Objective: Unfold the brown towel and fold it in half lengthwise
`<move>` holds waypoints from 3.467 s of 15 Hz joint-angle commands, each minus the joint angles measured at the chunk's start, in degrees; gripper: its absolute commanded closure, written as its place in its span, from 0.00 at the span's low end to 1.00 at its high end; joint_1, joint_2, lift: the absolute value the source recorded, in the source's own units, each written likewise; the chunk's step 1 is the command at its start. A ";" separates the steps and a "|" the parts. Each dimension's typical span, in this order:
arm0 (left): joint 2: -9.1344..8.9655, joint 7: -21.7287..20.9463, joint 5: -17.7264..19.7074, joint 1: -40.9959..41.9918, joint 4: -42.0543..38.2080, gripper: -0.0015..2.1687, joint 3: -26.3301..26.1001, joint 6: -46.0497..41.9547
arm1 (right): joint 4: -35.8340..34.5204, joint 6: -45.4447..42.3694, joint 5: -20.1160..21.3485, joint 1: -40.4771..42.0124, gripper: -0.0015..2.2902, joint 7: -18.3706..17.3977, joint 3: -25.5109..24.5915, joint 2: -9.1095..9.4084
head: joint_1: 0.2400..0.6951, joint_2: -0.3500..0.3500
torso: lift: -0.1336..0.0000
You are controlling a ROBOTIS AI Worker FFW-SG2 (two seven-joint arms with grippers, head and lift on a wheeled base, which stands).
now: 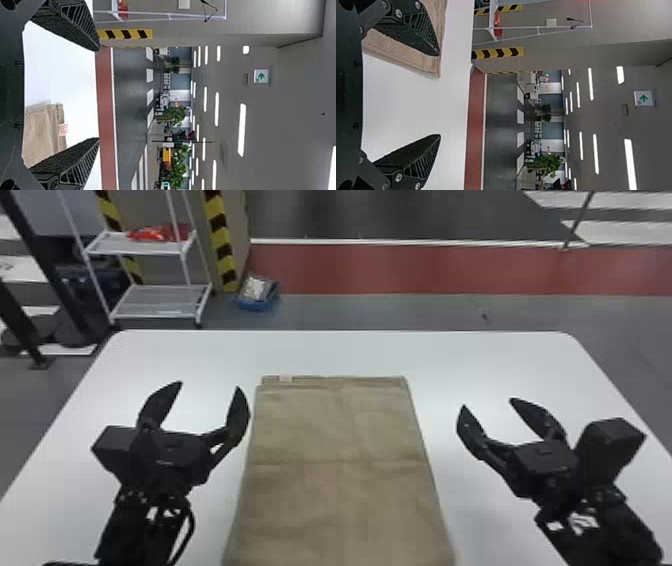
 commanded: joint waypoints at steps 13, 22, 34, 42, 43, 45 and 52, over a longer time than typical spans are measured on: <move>0.04 -6.51 -0.04 -24.88 26.00 0.15 -4.12 14.06 | 10.97 -5.24 3.24 -6.18 0.07 0.09 4.56 -0.22 | 1.00 0.47 | 0.07; -0.05 -9.58 -0.56 -29.62 33.21 0.15 -4.47 16.52 | 11.76 -6.82 3.33 -5.83 0.07 0.35 4.65 -0.31 | 1.00 0.47 | 0.07; 0.21 -11.08 -0.39 -29.36 34.26 0.24 -3.59 18.99 | 12.11 -6.82 3.42 -5.83 0.07 0.35 5.44 -0.22 | 1.00 0.48 | 0.07; 0.04 -11.08 -0.39 -28.57 33.38 0.45 -3.50 18.11 | 12.02 -7.17 3.33 -5.57 0.07 0.35 5.09 -0.22 | 1.00 0.48 | 0.07; 0.13 -11.08 -0.39 -27.87 32.42 0.45 -3.33 18.11 | 12.02 -7.17 3.33 -5.57 0.07 0.35 5.09 -0.22 | 1.00 0.48 | 0.07; 0.39 -11.25 -0.39 -26.02 28.99 0.45 -3.24 18.63 | 11.93 -7.17 3.33 -5.57 0.07 0.35 5.09 -0.22 | 1.00 0.48 | 0.07; 0.48 -11.52 1.28 -11.69 -1.86 0.50 -4.38 33.22 | 11.06 -6.82 3.24 -5.57 0.07 0.26 5.00 -0.22 | 1.00 0.45 | 0.07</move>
